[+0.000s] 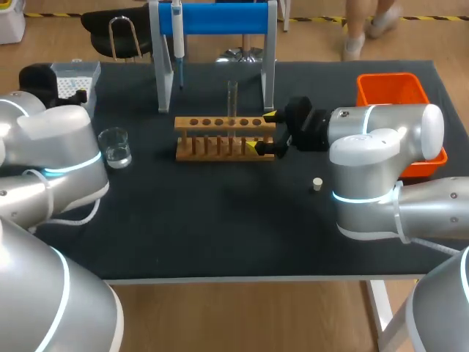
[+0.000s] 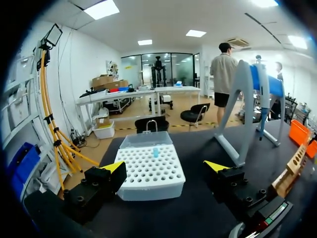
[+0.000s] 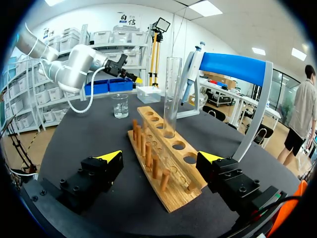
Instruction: Invert the test tube, pick up the pipette, mount the tip to pipette, aspirate from beaker and dispense into the tube, eject the tip, return the pipette, and cap with the stopper.
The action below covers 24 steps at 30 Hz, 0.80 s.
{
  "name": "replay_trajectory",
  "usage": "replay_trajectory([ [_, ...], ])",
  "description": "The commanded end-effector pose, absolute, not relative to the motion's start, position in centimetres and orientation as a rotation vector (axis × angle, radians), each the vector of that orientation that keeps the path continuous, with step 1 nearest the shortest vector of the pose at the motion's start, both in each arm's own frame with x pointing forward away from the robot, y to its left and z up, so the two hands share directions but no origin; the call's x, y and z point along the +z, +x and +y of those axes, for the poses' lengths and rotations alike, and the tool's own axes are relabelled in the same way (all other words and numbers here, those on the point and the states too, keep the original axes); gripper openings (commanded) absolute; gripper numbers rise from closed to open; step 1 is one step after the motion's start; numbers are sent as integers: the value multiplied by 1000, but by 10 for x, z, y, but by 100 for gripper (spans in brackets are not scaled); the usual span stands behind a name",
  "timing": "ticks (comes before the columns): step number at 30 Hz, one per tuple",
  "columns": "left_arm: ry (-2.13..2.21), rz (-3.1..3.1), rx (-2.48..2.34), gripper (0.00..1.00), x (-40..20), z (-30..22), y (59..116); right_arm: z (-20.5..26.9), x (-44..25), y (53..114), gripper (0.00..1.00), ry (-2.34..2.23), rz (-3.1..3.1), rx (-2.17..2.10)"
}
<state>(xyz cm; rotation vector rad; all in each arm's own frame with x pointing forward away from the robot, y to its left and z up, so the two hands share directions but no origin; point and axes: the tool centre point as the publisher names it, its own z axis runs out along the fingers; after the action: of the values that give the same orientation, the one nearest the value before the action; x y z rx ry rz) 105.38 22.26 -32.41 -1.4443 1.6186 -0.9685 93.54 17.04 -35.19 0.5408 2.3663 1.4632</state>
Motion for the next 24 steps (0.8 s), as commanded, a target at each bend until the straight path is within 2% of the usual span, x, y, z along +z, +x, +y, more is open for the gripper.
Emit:
replay_trajectory([
  [1, -1450, 1591, -946, 100, -327, 220, 1056, 171, -353, 935, 100, 543, 2363, 1463],
  [13, -1450, 1591, -946, 100, -327, 220, 1056, 171, -353, 935, 100, 543, 2363, 1463],
  [24, -1419, 1631, -1013, 100, -328, 228, 1080, 171, -353, 935, 100, 543, 2363, 1463],
])
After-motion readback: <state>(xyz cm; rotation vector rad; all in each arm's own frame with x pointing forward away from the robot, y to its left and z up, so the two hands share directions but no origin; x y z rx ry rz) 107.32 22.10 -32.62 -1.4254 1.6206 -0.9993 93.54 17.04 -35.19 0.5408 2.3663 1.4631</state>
